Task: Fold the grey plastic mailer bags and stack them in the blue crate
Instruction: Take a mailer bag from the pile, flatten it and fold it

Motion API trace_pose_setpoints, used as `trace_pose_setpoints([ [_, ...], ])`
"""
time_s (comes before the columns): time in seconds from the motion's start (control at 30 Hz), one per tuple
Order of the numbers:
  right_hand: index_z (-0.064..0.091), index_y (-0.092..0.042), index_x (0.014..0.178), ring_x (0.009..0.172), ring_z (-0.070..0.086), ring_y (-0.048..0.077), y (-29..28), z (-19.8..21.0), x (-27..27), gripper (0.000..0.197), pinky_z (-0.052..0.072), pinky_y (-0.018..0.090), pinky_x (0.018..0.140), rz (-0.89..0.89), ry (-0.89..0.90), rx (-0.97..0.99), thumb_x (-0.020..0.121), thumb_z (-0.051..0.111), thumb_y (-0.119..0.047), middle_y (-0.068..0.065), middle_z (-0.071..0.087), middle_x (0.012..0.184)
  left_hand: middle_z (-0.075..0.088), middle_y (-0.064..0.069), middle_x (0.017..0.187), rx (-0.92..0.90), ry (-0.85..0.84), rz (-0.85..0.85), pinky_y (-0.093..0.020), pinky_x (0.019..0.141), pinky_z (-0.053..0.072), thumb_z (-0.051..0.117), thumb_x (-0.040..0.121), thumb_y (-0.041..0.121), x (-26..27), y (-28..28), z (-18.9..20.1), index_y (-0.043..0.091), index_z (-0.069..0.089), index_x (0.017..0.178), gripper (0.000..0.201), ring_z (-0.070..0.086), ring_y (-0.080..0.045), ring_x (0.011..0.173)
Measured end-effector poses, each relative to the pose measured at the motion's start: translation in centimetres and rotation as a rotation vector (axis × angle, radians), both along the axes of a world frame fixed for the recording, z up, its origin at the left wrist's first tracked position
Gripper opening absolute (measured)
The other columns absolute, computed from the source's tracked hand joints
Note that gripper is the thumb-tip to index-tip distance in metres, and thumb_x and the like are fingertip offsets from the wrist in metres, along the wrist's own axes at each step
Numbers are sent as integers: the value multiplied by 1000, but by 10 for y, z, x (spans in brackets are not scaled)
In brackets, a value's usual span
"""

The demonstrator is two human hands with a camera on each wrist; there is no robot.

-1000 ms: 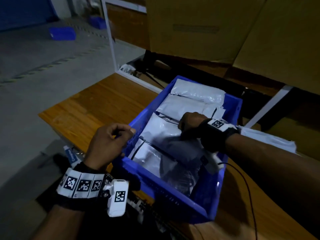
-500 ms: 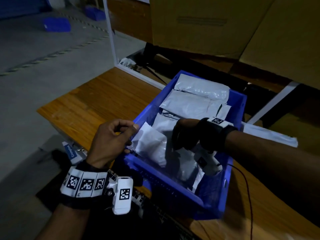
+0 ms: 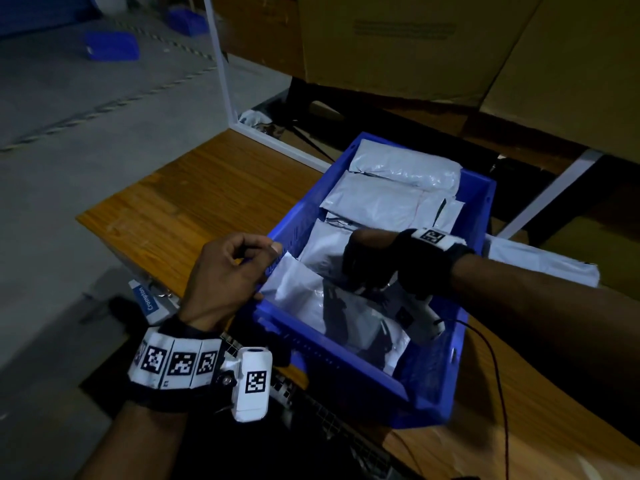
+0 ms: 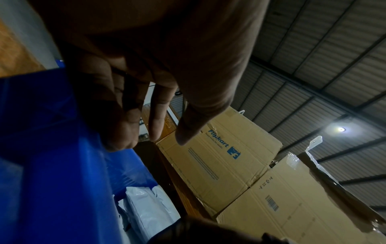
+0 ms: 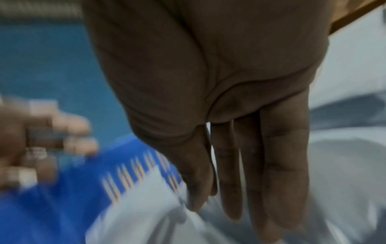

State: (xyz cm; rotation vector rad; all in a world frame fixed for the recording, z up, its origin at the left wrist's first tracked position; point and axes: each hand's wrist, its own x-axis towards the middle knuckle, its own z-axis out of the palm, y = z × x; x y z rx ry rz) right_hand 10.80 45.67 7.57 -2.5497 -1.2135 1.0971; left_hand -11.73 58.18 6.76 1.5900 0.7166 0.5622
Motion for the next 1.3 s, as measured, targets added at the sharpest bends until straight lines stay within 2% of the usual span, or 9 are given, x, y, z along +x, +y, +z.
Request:
trace_pose_setpoints([
  [0.07,71,6,115,56,67,8,-11,20,4,29,57,22,57,-45,14,23,90,73,-9,16,70,95,67,1,74,20,7,-2,-30,50,52,78,89,30,0,-2,2,20,76,93,12,66,-23,66],
  [0.17,78,-2,101,78,77,29,-42,66,1,17,65,41,70,-101,57,157,88,79,-13,17,77,91,72,-1,78,81,12,2,-27,51,49,78,89,29,0,-15,12,19,77,91,10,69,-17,65],
  [0.37,81,-22,94,84,77,17,-157,102,12,5,64,39,79,-254,-19,421,90,79,-23,-2,79,83,75,-6,87,117,-32,-98,-36,58,54,81,86,36,14,-91,48,22,77,91,15,73,-23,71],
  [0.6,74,-2,105,86,75,30,-351,71,32,16,51,31,63,-666,237,635,95,72,-15,20,76,104,77,-6,90,83,-147,-251,-30,53,53,77,79,37,64,-274,66,15,75,95,27,73,-21,68],
  [0.8,73,2,98,89,72,46,-470,25,59,12,47,26,49,-883,340,689,98,66,-8,21,74,83,76,-13,93,-90,-24,-386,-37,60,54,76,90,26,139,-391,32,12,75,101,18,74,-26,76],
  [1.03,71,3,104,66,58,29,-493,-26,128,12,46,28,50,-1154,286,716,98,63,-4,26,67,83,76,-9,94,-178,143,-297,-29,59,54,72,94,19,254,-389,-40,11,72,103,12,71,-10,72],
  [1.13,68,0,110,68,62,25,-482,-45,163,15,50,36,59,-1301,278,728,97,68,-7,24,72,92,70,-18,100,-149,183,-255,-21,60,56,77,89,33,315,-365,-71,1,67,111,40,68,-17,79],
  [1.23,57,-1,95,65,59,29,-468,-60,196,19,53,49,62,-1409,338,726,93,73,-11,16,65,81,58,-16,77,-6,235,-268,-11,53,41,77,89,39,366,-346,-108,-17,59,110,62,61,-23,70],
  [1.3,58,-9,91,73,57,33,-460,-77,216,28,46,47,62,-1443,370,741,77,80,-19,23,63,84,63,-10,99,-29,319,-237,-21,63,44,78,86,46,389,-338,-127,-5,58,124,66,63,-29,88],
])
